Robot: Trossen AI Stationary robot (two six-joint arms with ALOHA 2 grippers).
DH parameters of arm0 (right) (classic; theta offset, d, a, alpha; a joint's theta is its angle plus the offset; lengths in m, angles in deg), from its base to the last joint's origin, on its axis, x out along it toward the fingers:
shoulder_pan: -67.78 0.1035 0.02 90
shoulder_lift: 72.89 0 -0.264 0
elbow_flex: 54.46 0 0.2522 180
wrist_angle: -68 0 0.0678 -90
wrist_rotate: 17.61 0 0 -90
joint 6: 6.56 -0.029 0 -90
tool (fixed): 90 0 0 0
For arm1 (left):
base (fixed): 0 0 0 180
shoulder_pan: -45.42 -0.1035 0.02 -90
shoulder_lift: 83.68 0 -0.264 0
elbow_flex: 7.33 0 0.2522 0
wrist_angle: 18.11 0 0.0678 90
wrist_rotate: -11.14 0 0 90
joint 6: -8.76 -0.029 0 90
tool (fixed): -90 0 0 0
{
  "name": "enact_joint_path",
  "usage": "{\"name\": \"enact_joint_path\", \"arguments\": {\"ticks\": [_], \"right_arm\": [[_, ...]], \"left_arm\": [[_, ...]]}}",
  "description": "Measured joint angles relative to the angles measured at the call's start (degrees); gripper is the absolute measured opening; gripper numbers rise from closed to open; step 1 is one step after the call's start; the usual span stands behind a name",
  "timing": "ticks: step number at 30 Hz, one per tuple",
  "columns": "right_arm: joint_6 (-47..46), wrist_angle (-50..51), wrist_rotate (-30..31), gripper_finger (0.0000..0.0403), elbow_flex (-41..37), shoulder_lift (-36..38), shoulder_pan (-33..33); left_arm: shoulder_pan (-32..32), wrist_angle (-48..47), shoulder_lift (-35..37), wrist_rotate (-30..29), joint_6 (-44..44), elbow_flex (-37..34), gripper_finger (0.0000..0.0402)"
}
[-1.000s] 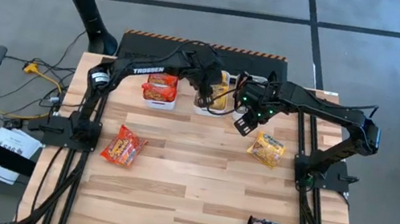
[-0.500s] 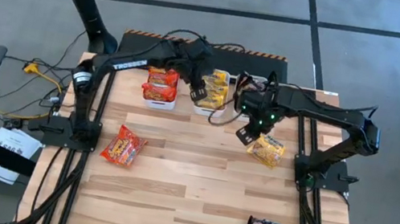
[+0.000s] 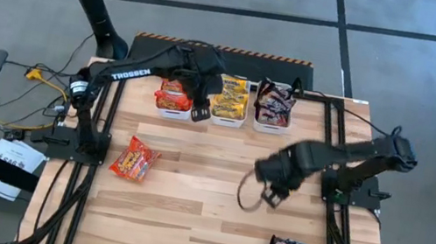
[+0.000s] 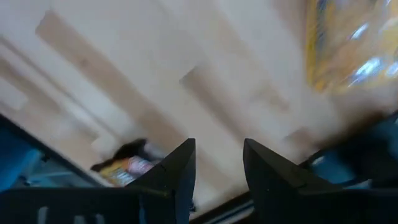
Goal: Sort Maruchan noodles
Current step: Put the black noodle pack into the right white bin
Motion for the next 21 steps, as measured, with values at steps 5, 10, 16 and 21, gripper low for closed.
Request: {"name": "enact_joint_path", "arguments": {"ticks": [5, 10, 16, 21], "right_arm": [[-15.9, -8.4, -1.8, 0.0159, -2.6, 0.0, 10.2], [-27.9, -16.2, -1.8, 0.0159, -3.7, 0.0, 19.0], [-35.5, -18.3, -1.7, 0.0165, -4.1, 0.0, 25.9], [-36.7, -18.5, -1.7, 0.0192, -4.1, 0.0, 29.2]], "left_arm": [[1.5, 0.0, 0.0, 0.0, -2.0, 0.0, 0.0086], [2.6, -0.1, 0.0, 2.4, -3.5, 0.0, 0.0086], [3.7, -0.7, 0.0, 6.1, -3.2, 0.0, 0.0086], [5.2, -1.4, 0.0, 6.1, -0.3, 0.0, 0.0086]]}}
